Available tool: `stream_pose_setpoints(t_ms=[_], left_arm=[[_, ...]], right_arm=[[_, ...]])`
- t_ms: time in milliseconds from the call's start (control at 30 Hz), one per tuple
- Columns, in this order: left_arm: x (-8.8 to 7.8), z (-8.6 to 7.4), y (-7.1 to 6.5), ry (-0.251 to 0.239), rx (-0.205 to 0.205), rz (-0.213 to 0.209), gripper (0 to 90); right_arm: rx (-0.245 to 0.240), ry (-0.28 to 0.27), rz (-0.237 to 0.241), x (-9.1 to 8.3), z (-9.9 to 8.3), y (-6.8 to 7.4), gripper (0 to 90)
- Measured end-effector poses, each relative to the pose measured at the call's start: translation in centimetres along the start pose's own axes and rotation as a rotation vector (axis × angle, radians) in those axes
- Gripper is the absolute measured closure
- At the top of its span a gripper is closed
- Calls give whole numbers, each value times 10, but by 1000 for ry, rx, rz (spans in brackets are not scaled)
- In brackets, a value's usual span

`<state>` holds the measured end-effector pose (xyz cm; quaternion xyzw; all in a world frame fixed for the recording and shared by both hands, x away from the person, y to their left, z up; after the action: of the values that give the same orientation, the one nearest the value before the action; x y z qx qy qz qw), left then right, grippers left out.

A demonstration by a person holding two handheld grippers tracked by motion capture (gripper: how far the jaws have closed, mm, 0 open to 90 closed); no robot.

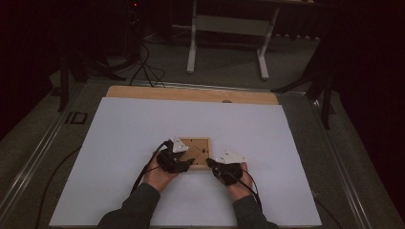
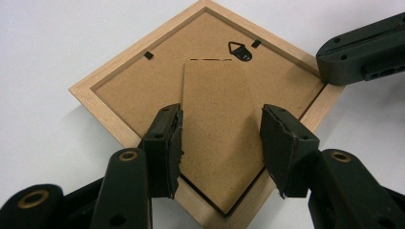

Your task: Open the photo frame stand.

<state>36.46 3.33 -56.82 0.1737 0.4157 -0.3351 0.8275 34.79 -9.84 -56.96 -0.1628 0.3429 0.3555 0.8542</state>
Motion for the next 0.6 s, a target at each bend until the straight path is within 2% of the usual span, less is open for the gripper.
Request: stream_pose_setpoints(t_ms=[133,200,300,433,533,600], left_arm=[[-4,5,1,-8,-14,-8,510],[-7,9,1,-27,-29,-14,510],[-11,13,1,-41,-30,-11,510],[-17,25,1,-83,-38,-2,511],[-17,25,1,-79,-42,-2,516],[-16,24,4,-70,-47,-4,555]], right_arm=[[-1,-1,1,0,0,0,896],[-2,-2,1,0,0,0,896],[-3,-1,1,0,0,0,896],[-3,-1,0,0,0,0,896],[-4,-2,0,0,0,0,896],[-4,-2,-1,0,0,0,896]])
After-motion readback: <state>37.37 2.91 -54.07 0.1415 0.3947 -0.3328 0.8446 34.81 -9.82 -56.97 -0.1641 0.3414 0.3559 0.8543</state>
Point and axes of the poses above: each handheld gripper's, and its own axes: x roughly forward along the jaws, z roughly out of its top, y roughly to its left, the point moved 8 cm from there along x, roughly forward along the jaws, and after that the axes turned 10 degrees about y, right-handed, at the moved point
